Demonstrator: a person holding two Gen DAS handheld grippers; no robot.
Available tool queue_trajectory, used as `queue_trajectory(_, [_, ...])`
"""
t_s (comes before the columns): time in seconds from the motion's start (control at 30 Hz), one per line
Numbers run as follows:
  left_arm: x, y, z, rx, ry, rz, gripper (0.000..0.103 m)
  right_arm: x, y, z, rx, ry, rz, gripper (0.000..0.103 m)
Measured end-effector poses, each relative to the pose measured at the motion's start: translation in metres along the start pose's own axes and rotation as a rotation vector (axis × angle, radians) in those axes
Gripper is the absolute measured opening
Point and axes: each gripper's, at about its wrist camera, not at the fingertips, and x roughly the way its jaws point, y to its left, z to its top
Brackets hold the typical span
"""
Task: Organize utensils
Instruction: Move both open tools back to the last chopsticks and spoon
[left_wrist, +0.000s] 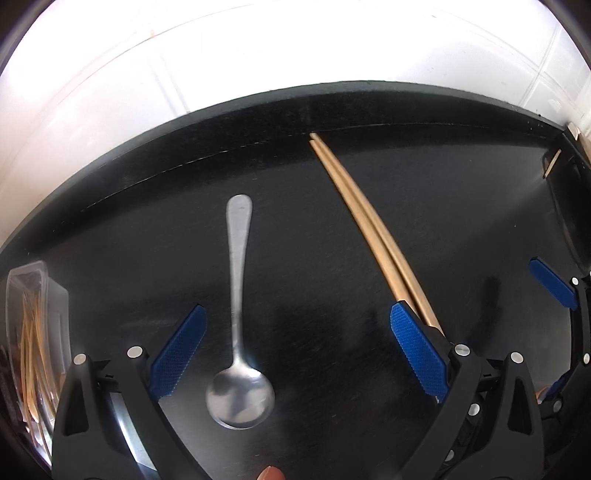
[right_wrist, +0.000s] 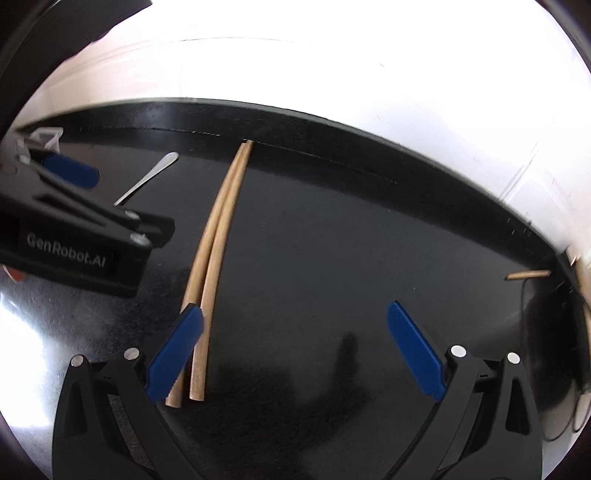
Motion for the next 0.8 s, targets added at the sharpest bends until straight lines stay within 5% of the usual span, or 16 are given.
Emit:
queue_trajectory(0.13, [0.004, -0.011, 0.002, 0.007, 0.006, 0.01, 0.097, 0.007, -0.012, 0.002, 0.043, 0.024, 0.051, 0.096])
queue_trajectory(0.37, [0.021, -0.009, 0.009, -0.051, 0.058, -0.002, 0.097, 0.011, 0.012, 0.009, -0.136, -0.013, -0.002, 0.096])
queue_trajectory(0.43, [0.027, -0.008, 0.012, -0.021, 0.073, 0.047, 0.098, 0.013, 0.004, 0.01, -0.119, -0.012, 0.003, 0.096])
queue_trajectory(0.7, [0.04, 0.009, 0.011, -0.1, 0.089, -0.008, 0.098, 0.035, -0.044, 0.017, 0.045, 0.023, 0.104, 0.098])
queue_trajectory(0.8, [0.039, 0.007, 0.007, -0.103, 0.078, -0.009, 0.098, 0.038, -0.042, 0.023, -0.006, 0.012, 0.139, 0.098])
